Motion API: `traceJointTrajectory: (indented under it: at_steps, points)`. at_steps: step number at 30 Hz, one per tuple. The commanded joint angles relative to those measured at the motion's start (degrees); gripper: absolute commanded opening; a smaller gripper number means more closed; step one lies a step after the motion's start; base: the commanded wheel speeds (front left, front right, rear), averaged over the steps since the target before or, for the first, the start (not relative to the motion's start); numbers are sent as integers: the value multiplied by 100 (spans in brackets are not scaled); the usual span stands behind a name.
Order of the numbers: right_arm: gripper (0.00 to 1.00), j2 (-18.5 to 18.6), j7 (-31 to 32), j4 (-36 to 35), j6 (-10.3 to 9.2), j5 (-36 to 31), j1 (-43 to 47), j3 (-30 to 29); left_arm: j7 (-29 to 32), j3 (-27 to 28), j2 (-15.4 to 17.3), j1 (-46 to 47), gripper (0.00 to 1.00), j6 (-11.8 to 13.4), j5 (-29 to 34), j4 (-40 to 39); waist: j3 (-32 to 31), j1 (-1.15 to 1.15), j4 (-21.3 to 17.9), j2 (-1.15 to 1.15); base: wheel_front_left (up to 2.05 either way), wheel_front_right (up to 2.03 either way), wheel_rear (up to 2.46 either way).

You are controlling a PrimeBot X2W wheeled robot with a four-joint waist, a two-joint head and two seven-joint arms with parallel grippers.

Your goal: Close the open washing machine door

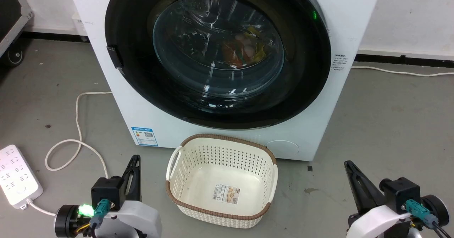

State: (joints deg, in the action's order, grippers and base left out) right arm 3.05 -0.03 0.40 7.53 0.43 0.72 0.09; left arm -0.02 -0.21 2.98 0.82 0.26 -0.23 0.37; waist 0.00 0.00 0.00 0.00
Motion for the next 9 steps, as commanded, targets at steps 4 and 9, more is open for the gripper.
traceJointTrajectory:
  at_steps: [4, 9]
  points:
    - [0, -17, 3, -40, -4, -43, -72, -9, 2, 21, -11, -82, 0, -26, 23, -37, 0, 0, 0, 0, 0, 0, 0]
    - [0, -17, 3, -40, -4, -43, -72, -9, 2, 21, -11, -82, 0, -26, 23, -37, 0, 0, 0, 0, 0, 0, 0]
